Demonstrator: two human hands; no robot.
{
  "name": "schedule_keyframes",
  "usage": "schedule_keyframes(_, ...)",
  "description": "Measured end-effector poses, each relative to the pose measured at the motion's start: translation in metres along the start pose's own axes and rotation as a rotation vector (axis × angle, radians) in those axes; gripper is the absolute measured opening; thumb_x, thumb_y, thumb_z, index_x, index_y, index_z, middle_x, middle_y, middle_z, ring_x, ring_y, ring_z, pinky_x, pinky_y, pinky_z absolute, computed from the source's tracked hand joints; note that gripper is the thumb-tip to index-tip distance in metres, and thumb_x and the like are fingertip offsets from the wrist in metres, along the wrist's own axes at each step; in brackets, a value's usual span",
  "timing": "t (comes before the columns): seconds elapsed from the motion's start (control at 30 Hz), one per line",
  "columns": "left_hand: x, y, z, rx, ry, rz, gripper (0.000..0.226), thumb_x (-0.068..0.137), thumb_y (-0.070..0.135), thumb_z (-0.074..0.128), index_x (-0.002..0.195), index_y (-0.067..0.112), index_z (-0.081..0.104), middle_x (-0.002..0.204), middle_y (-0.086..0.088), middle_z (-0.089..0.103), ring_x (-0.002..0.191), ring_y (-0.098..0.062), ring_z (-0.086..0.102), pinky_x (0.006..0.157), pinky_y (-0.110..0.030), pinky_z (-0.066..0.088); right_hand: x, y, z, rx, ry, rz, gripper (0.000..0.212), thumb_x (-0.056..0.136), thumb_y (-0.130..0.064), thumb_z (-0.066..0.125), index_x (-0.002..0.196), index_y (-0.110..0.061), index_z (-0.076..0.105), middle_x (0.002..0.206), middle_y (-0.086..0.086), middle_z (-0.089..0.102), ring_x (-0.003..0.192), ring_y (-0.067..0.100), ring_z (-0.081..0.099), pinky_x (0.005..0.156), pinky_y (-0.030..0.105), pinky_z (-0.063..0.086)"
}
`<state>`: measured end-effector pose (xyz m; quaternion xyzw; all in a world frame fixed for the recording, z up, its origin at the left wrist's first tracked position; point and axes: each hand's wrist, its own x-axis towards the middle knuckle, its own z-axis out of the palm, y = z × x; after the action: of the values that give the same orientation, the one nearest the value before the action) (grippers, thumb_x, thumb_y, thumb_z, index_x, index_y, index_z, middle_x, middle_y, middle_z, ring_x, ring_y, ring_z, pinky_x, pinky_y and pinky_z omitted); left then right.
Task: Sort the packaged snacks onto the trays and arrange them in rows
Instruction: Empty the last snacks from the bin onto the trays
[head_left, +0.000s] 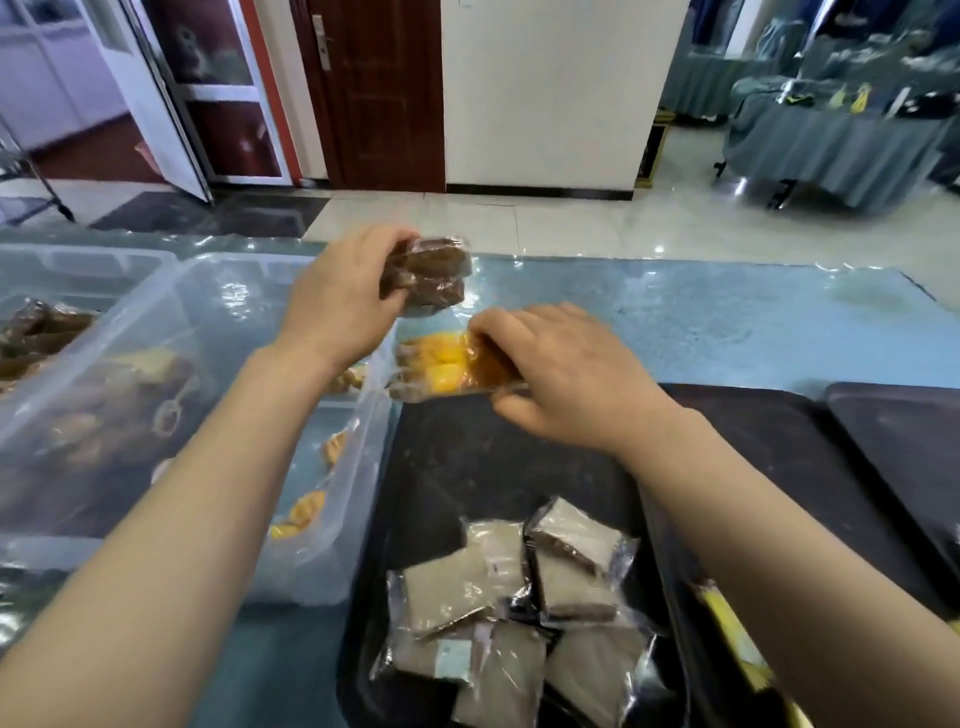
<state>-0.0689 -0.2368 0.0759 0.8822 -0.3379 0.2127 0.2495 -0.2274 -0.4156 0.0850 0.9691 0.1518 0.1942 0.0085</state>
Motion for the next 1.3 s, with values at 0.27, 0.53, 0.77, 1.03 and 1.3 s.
schedule_keyframes(0.27,-0.083,0.034,0.07,-0.136,-0.085,-0.066,0.053,0.077,0.003,0.072,0.125,0.019,0.056,0.122,-0.002,0.061,0.113,-0.024,0.056,0.098,-0.041,0.046,-0.101,0.043,0.049,0.181,-0.1,0.131,0.048,0.076,-0.028,0.066,0.122,-0.027,0.052,0.119,-0.011,0.06,0.113,0.014,0.053,0.098,0.031,0.036)
schedule_keyframes(0.53,-0.137,0.065,0.118,-0.239,-0.115,-0.086,0.043,0.082,0.005,0.069,0.121,0.022,0.06,0.119,0.008,0.059,0.115,-0.009,0.051,0.102,-0.02,0.036,-0.172,0.049,0.085,0.407,-0.091,0.538,0.029,0.075,-0.021,0.066,0.101,-0.033,0.058,0.089,-0.02,0.06,0.086,0.005,0.055,0.081,0.031,0.047)
schedule_keyframes(0.77,-0.198,0.079,0.179,-0.175,-0.409,0.039,0.052,0.074,0.002,0.072,0.119,0.023,0.06,0.12,0.01,0.055,0.114,-0.011,0.05,0.102,-0.032,0.043,-0.228,0.055,0.097,0.437,-0.085,0.85,0.045,0.078,-0.027,0.074,0.118,-0.036,0.055,0.105,-0.021,0.059,0.1,0.009,0.056,0.092,0.037,0.048)
schedule_keyframes(1.03,-0.223,0.099,0.185,-0.032,-0.812,0.03,0.067,0.077,0.07,0.041,0.134,0.034,0.043,0.137,0.017,0.035,0.13,-0.008,0.031,0.11,-0.029,0.033,-0.266,0.076,0.099,0.449,-0.137,0.899,0.045,0.078,-0.025,0.075,0.118,-0.032,0.056,0.1,-0.02,0.056,0.096,0.009,0.055,0.085,0.029,0.047)
schedule_keyframes(1.3,-0.172,0.158,0.2,0.09,-0.674,-0.095,0.056,0.08,0.064,0.023,0.106,0.034,0.063,0.112,0.014,0.062,0.111,-0.014,0.056,0.093,-0.035,0.042,-0.321,0.132,0.077,0.516,-0.085,0.847,0.037,0.079,-0.024,0.074,0.112,-0.032,0.058,0.092,-0.025,0.058,0.089,0.008,0.06,0.082,0.034,0.051)
